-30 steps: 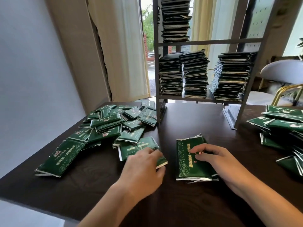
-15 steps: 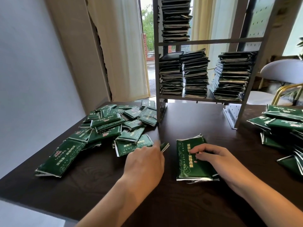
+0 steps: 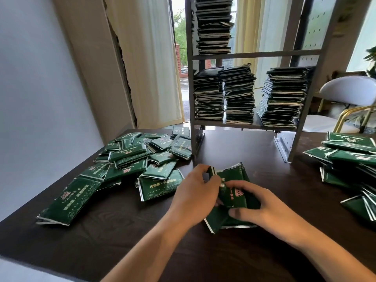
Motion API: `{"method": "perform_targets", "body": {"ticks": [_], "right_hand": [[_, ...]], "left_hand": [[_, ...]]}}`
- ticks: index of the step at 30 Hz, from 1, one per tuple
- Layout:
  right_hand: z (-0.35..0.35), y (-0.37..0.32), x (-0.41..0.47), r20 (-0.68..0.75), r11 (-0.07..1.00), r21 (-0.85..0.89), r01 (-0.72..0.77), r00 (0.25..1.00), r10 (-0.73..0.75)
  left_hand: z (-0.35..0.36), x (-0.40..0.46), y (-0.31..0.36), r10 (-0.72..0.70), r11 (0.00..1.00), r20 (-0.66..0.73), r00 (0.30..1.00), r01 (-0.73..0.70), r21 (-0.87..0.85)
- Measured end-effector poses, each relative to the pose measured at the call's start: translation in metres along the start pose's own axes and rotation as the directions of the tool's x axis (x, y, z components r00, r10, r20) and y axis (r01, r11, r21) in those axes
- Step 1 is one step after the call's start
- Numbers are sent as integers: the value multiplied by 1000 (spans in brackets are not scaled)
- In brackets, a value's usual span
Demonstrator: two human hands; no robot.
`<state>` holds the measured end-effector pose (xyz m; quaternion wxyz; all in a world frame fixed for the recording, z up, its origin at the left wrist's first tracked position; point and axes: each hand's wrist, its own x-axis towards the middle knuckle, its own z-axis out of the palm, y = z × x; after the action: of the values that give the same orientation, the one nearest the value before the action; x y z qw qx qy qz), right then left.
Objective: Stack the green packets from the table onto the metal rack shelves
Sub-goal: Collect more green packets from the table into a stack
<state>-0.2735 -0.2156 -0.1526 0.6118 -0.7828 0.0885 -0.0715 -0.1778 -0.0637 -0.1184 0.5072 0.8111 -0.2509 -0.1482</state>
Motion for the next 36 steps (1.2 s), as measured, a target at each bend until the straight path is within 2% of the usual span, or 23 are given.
{"method": "perform_targets", "body": {"ticks": [2, 5, 6, 9, 11, 15, 22, 24, 29, 36], "right_hand": [[0, 1, 1, 5, 1000, -10, 0, 1000, 0], [3, 1, 3, -72, 998, 52, 21, 997, -17], [4, 2, 3, -99, 996, 89, 16, 995, -8], [3, 0, 4, -160, 979, 202, -14, 986, 47], [1, -1, 5, -184, 964, 265, -35, 979, 87], [2, -2, 6, -161, 943, 323, -78, 977, 136], [-1, 2, 5, -116, 927, 369, -70, 986, 121], [0, 2, 5, -102, 915, 397, -78, 986, 128], [1, 3, 7, -129, 896, 437, -79, 980, 150], [0, 1, 8, -178, 893, 446, -67, 971, 162]], "left_hand": [[-1, 6, 1, -43, 993, 9, 999, 43, -112], [-6, 9, 3, -73, 963, 88, 993, 93, -253], [-9, 8, 2, -73, 964, 107, 992, 97, -246], [-13, 8, -6, -62, 998, 92, 994, 62, -7], [-13, 7, -10, -53, 996, 87, 995, 46, 83], [-13, 9, -16, -41, 998, 57, 997, 38, 51], [-14, 13, -19, -30, 999, 23, 999, 31, -29], [-15, 13, -20, -42, 999, 45, 998, 43, -33], [-10, 7, -20, -81, 995, 199, 977, 92, -49], [-5, 10, -23, -78, 993, 154, 985, 90, -71]]}}
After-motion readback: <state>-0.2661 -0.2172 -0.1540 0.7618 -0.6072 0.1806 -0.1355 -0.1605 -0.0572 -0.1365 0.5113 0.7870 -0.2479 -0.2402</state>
